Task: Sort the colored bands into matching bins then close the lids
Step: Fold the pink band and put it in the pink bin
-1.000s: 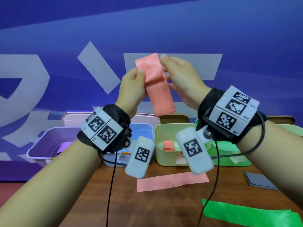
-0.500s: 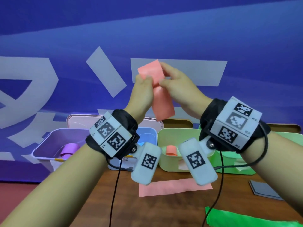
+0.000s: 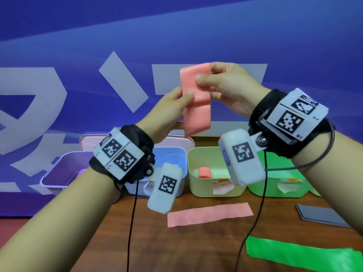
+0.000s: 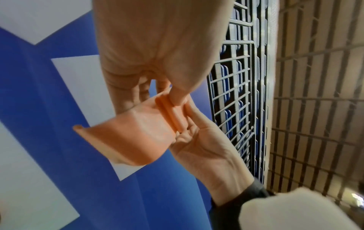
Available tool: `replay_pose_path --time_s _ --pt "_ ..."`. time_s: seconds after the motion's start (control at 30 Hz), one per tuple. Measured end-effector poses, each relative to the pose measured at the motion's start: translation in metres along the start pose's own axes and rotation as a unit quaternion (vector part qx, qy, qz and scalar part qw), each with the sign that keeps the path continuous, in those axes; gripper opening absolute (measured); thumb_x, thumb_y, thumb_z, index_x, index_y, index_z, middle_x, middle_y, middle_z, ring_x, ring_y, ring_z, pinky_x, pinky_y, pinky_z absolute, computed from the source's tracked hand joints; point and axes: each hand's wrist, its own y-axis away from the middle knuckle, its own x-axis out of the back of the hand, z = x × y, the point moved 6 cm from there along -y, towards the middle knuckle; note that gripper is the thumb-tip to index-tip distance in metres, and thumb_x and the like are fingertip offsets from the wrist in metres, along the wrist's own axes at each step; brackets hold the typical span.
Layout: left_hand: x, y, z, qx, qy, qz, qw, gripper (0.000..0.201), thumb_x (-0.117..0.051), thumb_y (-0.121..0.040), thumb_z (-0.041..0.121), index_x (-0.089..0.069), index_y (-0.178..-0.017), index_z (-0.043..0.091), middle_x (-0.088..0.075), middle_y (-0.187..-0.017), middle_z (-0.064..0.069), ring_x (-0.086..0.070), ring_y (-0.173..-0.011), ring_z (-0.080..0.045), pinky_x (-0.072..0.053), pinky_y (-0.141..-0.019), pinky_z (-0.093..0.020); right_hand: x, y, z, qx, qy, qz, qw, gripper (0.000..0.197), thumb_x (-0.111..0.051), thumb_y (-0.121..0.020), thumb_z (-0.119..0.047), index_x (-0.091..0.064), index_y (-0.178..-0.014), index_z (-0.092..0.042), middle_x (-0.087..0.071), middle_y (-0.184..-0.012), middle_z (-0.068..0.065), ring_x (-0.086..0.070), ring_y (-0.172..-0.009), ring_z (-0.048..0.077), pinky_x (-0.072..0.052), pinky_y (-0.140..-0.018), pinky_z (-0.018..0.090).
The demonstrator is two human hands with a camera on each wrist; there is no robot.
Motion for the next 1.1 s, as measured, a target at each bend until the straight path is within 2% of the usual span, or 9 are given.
replay_pose_path --time_s 0.13,0.33,0.47,0.63,0.77,0.83,0.9,0.97,1.1 --pt "-0.007 0.006 -0.009 0.065 -0.009 -0.022 0.998 0.029 -0.036 -0.100 0.038 -0.060 -0.100 0.021 -0.064 -0.083 0.001 -0.063 -0.060 -0.010 -0.052 -0.055 -0.022 0.002 0.006 0.001 0.031 0.028 -0.002 0.999 0.018 -0.059 -0.086 0.003 -0.057 -0.084 -0.015 -0.059 -0.081 0.002 -0.059 -0.073 0.011 -0.054 -0.068 0.023" --pt "-0.010 0.005 -0.016 0.092 0.058 -0.005 0.994 0.023 -0.044 -0.099 0.023 -0.063 -0.092 0.012 -0.067 -0.070 0.001 -0.062 -0.054 -0.006 -0.050 -0.049 -0.017 0.016 0.018 0.007 0.043 0.093 -0.006 0.995 0.025 -0.063 -0.084 -0.001 -0.054 -0.090 -0.023 -0.059 -0.079 0.000 -0.056 -0.069 0.007 -0.048 -0.062 0.019" --pt "-0.014 0.002 -0.021 0.122 0.127 -0.018 0.984 0.022 -0.040 -0.099 0.012 -0.062 -0.096 0.008 -0.065 -0.093 -0.006 -0.063 -0.078 -0.013 -0.056 -0.068 -0.023 0.022 0.029 0.010 0.045 0.140 -0.032 0.989 0.022 -0.067 -0.082 -0.004 -0.058 -0.088 -0.023 -0.058 -0.082 0.001 -0.055 -0.072 0.006 -0.044 -0.063 0.015" --pt "-0.020 0.007 -0.016 0.160 0.246 -0.030 0.955 0.033 -0.024 -0.089 -0.005 -0.057 -0.091 -0.004 -0.070 -0.072 -0.014 -0.071 -0.069 -0.019 -0.059 -0.070 -0.029 0.025 0.045 0.011 0.056 0.172 -0.080 0.980 0.020 -0.068 -0.080 -0.002 -0.063 -0.087 -0.020 -0.066 -0.085 -0.002 -0.061 -0.075 0.000 -0.048 -0.072 0.009" --pt "-0.016 0.002 -0.020 0.162 0.268 0.001 0.950 0.037 -0.032 -0.095 0.015 -0.054 -0.116 -0.006 -0.064 -0.114 -0.025 -0.064 -0.106 -0.034 -0.049 -0.096 -0.044 0.026 0.053 0.013 0.076 0.249 -0.094 0.961 0.022 -0.073 -0.076 -0.009 -0.066 -0.082 -0.029 -0.068 -0.089 -0.012 -0.058 -0.085 -0.009 -0.040 -0.077 0.001" --pt "-0.017 0.001 -0.021 0.158 0.242 0.016 0.957 0.025 -0.040 -0.099 0.018 -0.057 -0.108 0.002 -0.061 -0.119 -0.023 -0.061 -0.111 -0.035 -0.046 -0.099 -0.048 0.026 0.055 0.014 0.089 0.267 -0.090 0.955 0.020 -0.073 -0.076 -0.009 -0.068 -0.078 -0.028 -0.067 -0.089 -0.014 -0.057 -0.087 -0.011 -0.040 -0.083 0.003" --pt "-0.017 -0.002 -0.020 0.137 0.207 0.029 0.968 0.019 -0.041 -0.099 0.010 -0.057 -0.108 0.007 -0.063 -0.118 -0.019 -0.065 -0.105 -0.031 -0.051 -0.093 -0.045 0.026 0.057 0.016 0.098 0.271 -0.080 0.954 0.019 -0.072 -0.077 -0.009 -0.068 -0.075 -0.027 -0.068 -0.090 -0.009 -0.058 -0.092 -0.005 -0.041 -0.088 0.011" --pt "-0.014 -0.002 -0.019 0.111 0.158 0.058 0.979 0.026 -0.039 -0.098 0.004 -0.055 -0.117 0.011 -0.065 -0.109 -0.010 -0.070 -0.083 -0.019 -0.059 -0.073 -0.031 0.027 0.057 0.019 0.106 0.256 -0.048 0.960 0.017 -0.070 -0.080 -0.009 -0.067 -0.079 -0.026 -0.066 -0.093 -0.006 -0.058 -0.094 0.003 -0.043 -0.089 0.017" --pt "-0.009 0.000 -0.014 0.052 0.104 0.092 0.989 0.036 -0.042 -0.097 0.001 -0.049 -0.129 0.015 -0.061 -0.091 -0.001 -0.065 -0.056 -0.006 -0.056 -0.056 -0.021 0.038 0.052 0.034 0.057 0.170 0.051 0.982 0.019 -0.060 -0.089 -0.022 -0.058 -0.108 -0.019 -0.059 -0.104 -0.004 -0.055 -0.097 0.008 -0.045 -0.086 0.021"
